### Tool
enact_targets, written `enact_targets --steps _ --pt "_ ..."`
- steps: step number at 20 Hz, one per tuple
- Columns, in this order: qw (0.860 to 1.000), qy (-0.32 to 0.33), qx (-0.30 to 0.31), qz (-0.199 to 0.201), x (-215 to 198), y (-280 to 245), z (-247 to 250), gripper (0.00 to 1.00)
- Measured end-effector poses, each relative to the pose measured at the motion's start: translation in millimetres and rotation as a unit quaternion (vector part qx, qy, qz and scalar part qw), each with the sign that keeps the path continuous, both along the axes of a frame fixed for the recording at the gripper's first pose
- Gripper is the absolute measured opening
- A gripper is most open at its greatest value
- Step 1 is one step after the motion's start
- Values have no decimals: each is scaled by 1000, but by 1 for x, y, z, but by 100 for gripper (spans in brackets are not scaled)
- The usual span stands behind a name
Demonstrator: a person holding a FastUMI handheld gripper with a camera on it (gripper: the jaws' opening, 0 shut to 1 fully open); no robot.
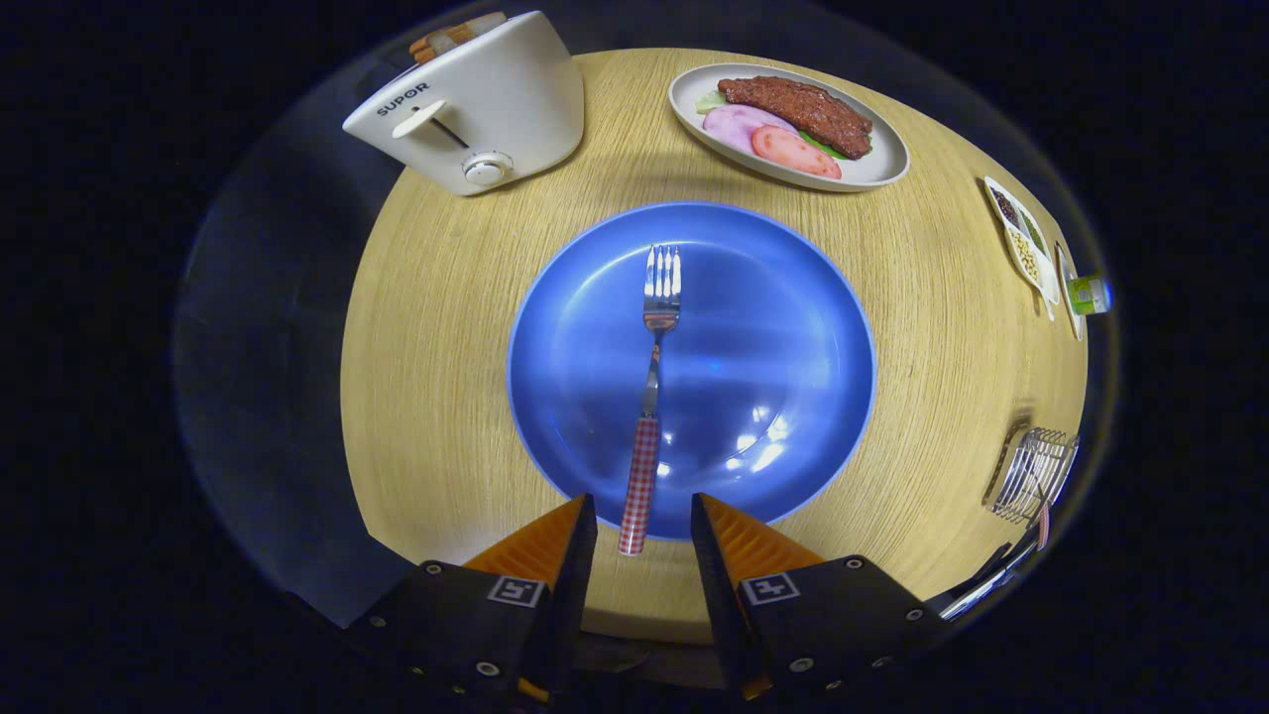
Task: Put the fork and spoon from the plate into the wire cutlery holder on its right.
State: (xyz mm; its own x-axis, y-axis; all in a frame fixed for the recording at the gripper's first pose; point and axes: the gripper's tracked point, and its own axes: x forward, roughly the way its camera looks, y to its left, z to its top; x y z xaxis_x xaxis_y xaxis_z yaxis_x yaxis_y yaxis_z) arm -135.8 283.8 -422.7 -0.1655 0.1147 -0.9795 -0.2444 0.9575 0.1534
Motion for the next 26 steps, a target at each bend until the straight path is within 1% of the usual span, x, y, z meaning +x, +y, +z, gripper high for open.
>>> enact_targets --steps 4,6,7,9,12,14,16,19,22,26 --pt "1000 -1 -21 9 -3 -3 -15 42" --pt "1000 -2 -26 4 -5 -3 -18 30" --pt "1000 -2 -24 5 -5 -3 -18 20" --pt "1000 -3 -21 15 -6 -4 -19 13" --pt "1000 -9 -11 3 0 -4 -15 10" --pt "1000 -16 8 -5 6 -6 -3 9" --pt "999 -26 19 -6 12 -19 14 9" --pt "999 -46 18 -6 18 -59 42 9" --pt "998 -52 12 -24 17 -111 68 9" --pt "997 -63 -20 -49 14 -198 92 9"
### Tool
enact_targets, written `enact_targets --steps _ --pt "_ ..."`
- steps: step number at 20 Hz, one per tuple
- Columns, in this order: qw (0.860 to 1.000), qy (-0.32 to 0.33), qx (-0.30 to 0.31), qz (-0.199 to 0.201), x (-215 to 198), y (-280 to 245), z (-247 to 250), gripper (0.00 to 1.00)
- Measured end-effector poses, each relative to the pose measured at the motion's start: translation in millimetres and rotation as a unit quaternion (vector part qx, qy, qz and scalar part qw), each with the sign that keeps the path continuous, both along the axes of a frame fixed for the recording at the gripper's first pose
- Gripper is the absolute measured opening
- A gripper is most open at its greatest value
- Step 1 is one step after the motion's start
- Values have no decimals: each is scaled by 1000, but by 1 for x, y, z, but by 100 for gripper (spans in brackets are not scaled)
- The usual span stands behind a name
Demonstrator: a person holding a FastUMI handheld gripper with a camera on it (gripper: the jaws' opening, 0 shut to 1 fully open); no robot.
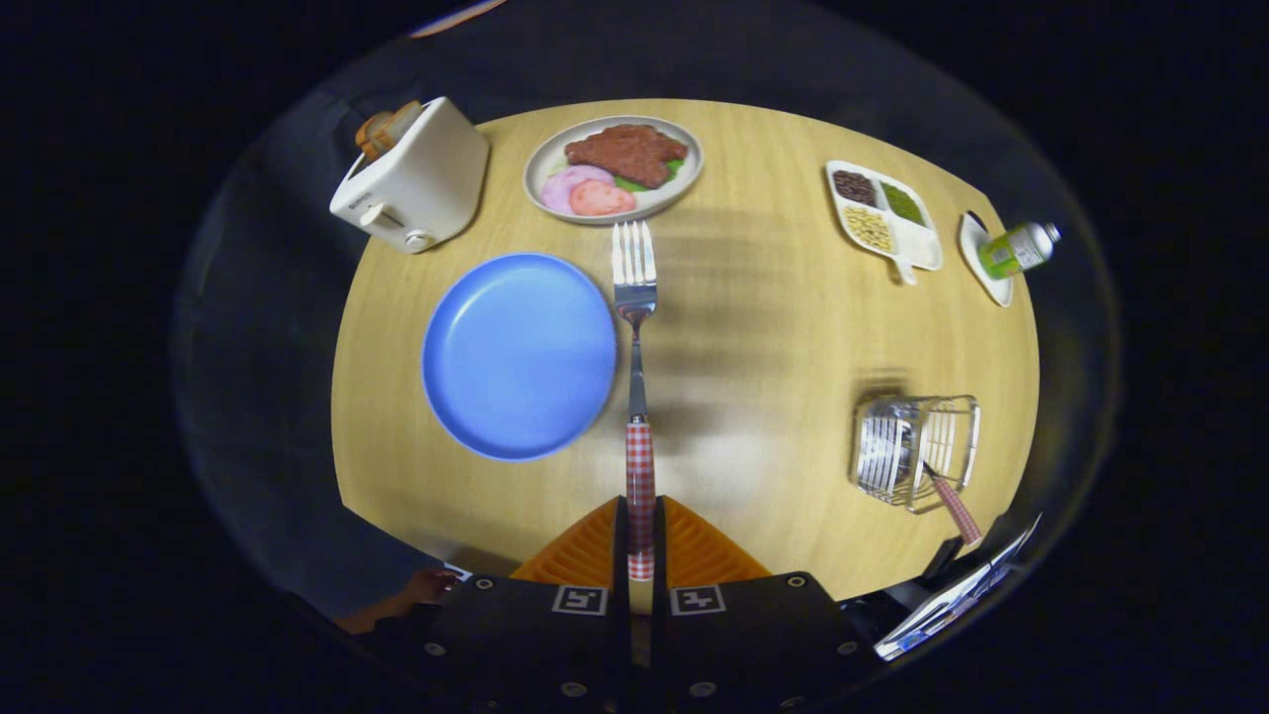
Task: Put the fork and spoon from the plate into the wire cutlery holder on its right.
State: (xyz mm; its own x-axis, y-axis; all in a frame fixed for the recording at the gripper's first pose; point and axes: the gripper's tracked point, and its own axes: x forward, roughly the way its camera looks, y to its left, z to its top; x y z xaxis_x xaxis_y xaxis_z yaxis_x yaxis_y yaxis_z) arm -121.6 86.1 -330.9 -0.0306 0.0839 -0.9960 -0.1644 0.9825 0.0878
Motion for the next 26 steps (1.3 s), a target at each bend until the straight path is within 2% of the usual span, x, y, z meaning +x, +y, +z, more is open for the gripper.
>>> enact_targets --steps 4,10,15,26 --pt "999 3 -30 -27 -11 -88 19 9" --pt "997 40 -52 -42 -35 -169 15 9" --pt "995 88 -37 -22 -56 -190 4 9" --pt "987 153 -31 29 -66 -203 2 9"
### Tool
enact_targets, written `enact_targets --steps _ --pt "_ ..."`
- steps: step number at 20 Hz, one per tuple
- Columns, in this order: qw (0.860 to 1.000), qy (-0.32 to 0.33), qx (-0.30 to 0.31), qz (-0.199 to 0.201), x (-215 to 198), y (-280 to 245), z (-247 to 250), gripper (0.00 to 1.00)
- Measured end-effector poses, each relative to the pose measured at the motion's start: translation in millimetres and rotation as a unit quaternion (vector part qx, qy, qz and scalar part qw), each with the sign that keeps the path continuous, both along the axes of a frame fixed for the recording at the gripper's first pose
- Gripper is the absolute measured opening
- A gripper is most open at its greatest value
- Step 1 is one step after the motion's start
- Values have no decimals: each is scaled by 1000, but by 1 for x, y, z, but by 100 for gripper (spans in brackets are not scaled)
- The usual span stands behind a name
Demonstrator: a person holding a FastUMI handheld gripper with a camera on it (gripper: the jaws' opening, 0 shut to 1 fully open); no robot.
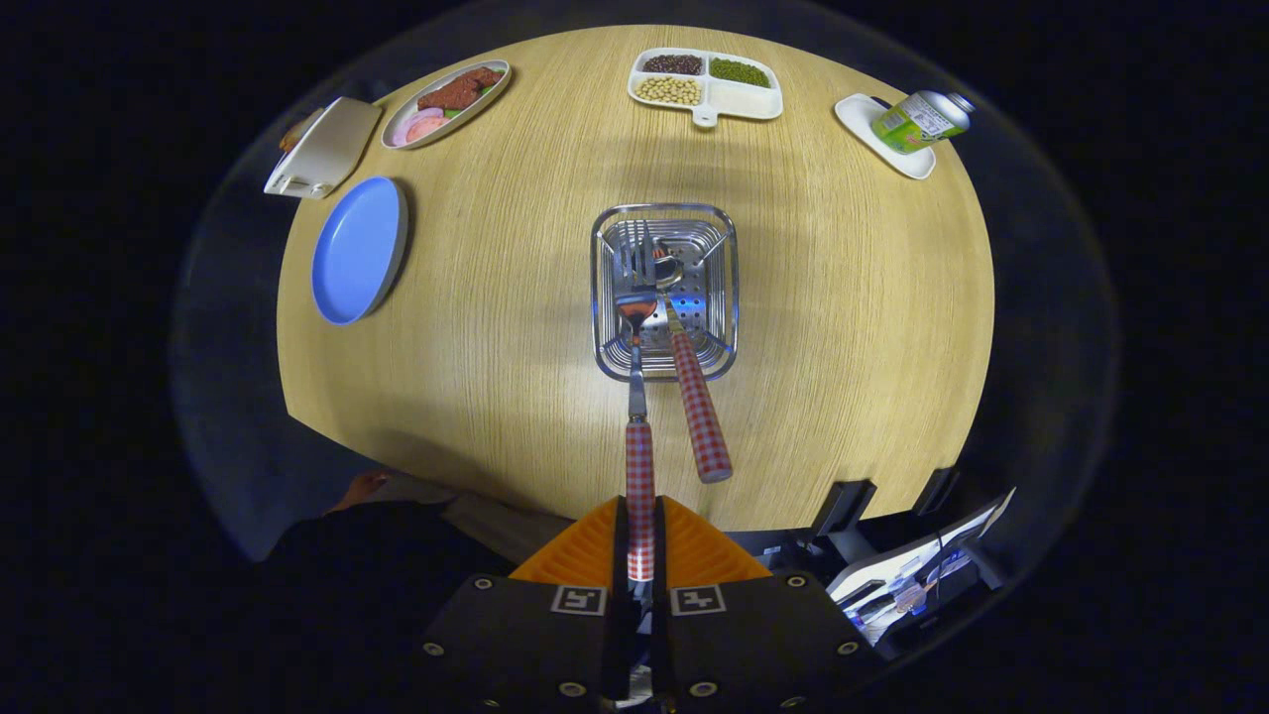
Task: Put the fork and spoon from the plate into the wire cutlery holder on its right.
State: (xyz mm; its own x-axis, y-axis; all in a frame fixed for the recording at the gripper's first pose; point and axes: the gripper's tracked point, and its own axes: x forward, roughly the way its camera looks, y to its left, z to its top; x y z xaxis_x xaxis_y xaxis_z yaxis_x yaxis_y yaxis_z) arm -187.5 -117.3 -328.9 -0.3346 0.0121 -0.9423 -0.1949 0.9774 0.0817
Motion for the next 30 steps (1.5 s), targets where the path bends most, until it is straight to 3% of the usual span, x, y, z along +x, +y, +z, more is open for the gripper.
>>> enact_targets --steps 16,26,28,30 --pt "999 14 22 -47 40 9 2 13" --pt "984 -88 65 -138 97 31 14 16" --pt "976 -133 80 -150 114 36 22 19" --pt "967 -176 96 -159 131 40 35 30"
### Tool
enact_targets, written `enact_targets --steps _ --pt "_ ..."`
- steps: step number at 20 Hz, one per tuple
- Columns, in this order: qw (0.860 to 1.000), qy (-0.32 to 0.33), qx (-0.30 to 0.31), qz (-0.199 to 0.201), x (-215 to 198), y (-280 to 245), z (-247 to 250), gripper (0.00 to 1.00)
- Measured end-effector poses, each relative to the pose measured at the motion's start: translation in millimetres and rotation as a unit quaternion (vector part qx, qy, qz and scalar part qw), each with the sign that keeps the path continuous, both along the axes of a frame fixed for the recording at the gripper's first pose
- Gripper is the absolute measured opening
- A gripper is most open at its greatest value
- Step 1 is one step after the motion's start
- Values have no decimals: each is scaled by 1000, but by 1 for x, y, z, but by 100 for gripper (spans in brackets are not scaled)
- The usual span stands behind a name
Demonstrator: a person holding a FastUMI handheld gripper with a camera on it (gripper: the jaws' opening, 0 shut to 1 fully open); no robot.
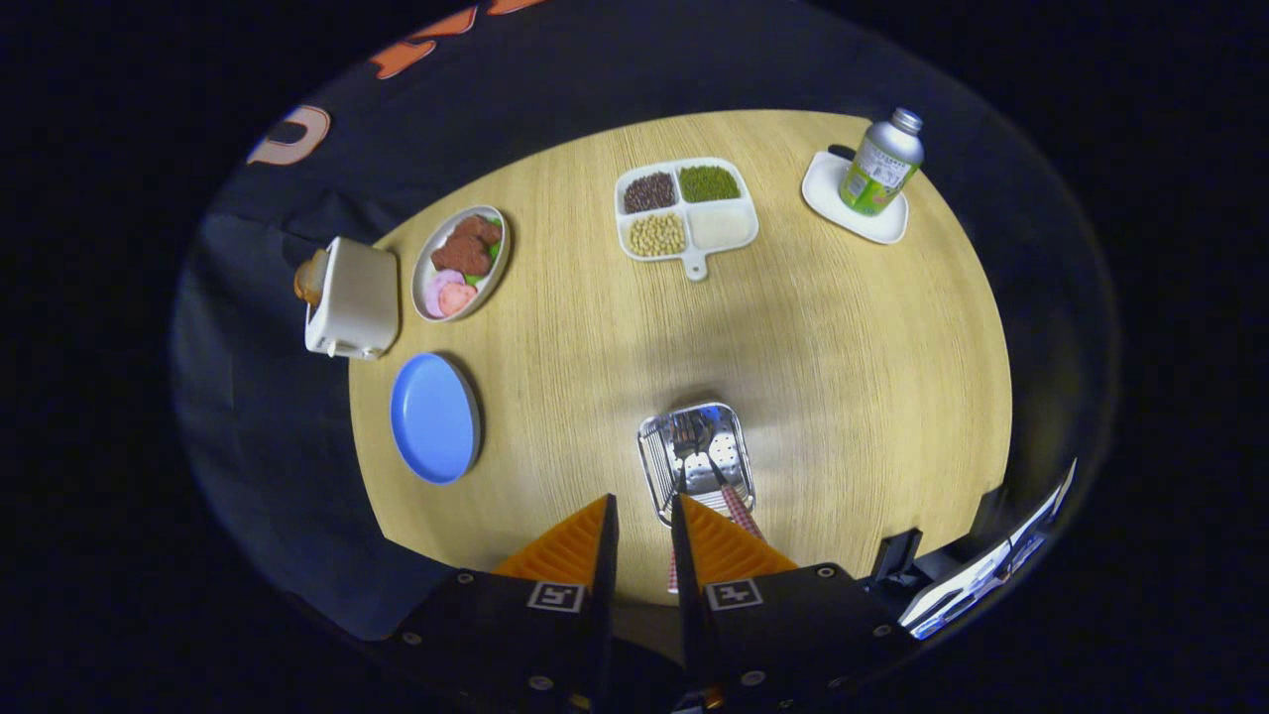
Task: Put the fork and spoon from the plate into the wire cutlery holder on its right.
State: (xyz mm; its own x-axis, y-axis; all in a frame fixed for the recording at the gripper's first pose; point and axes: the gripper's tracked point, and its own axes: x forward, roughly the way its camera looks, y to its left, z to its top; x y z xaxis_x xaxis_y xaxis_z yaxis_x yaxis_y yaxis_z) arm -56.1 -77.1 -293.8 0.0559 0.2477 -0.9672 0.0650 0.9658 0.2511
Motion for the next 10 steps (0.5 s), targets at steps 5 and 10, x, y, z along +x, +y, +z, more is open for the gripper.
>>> enact_targets --steps 5,10 --pt "993 -112 17 -45 37 6 37 76" --pt "960 -277 7 -45 77 3 87 94"
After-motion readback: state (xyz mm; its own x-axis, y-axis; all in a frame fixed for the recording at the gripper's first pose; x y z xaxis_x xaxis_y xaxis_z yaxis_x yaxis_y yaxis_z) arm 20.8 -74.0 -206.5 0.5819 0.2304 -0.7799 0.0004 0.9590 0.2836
